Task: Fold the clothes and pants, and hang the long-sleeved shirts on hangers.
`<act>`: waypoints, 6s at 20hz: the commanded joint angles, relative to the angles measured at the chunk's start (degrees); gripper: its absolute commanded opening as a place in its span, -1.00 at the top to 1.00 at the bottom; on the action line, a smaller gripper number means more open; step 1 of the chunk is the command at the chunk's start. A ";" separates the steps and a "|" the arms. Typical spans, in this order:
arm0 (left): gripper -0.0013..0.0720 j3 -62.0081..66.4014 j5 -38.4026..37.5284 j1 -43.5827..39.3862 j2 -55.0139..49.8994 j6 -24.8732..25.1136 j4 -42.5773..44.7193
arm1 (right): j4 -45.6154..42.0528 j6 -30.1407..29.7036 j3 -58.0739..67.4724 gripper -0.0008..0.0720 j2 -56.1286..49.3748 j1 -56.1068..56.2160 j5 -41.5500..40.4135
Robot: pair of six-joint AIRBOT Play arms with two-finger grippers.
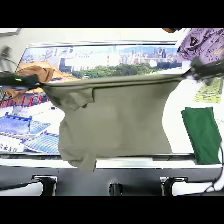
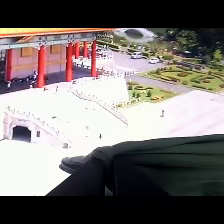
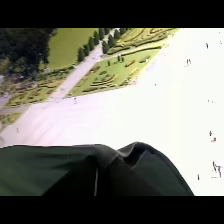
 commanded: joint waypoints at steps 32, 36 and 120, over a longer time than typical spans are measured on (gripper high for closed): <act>0.85 1.92 -20.09 -8.24 -19.41 -9.25 10.25 | -17.09 0.35 -0.26 0.72 -18.23 10.95 -8.50; -0.67 4.35 -19.39 -6.88 -17.84 -9.22 11.74 | -17.92 -2.10 -0.24 -0.40 -18.16 11.39 -11.34; 0.93 -44.89 -7.26 3.67 32.83 -8.26 -7.41 | -5.16 -6.91 -51.17 0.92 23.74 7.17 15.23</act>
